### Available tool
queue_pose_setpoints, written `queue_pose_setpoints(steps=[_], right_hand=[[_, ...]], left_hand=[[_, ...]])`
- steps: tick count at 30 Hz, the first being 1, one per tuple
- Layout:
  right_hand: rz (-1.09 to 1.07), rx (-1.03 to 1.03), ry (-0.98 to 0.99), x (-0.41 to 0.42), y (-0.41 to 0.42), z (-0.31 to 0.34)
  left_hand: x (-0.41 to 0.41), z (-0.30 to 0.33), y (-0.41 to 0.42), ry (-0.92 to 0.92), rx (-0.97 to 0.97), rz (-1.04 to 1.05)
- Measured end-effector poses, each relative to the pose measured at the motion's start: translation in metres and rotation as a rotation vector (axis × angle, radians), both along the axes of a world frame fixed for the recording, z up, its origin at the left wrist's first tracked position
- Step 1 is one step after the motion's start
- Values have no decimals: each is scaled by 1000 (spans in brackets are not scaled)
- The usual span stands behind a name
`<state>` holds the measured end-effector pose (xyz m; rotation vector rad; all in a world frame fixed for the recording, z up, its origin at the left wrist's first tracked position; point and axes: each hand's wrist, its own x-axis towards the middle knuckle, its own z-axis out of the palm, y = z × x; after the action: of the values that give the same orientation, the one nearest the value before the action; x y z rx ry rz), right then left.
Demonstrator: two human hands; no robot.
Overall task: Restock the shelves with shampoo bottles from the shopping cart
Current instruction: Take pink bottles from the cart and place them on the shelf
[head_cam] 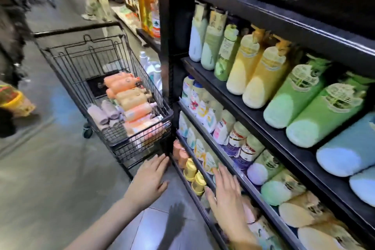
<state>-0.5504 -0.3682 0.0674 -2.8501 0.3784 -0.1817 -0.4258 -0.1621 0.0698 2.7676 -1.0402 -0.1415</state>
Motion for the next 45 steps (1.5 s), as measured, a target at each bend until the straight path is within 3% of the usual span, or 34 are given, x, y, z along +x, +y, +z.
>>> queue_pose_setpoints(steps=[7,16,23,35,45], right_hand=[[178,87,236,111,137,-19],[256,223,298,239,261,-27],[192,323,310,353,277,-38],[134,354,538,544,295,-87],[-83,479,727,659,333,-163]], left_hand=[[53,-2,158,227,-72,296],[157,6,299,260,-79,437],[263,11,321,233,-45,422],[453,16,340,304,-6,420],[637,-23,342,273,30,120]])
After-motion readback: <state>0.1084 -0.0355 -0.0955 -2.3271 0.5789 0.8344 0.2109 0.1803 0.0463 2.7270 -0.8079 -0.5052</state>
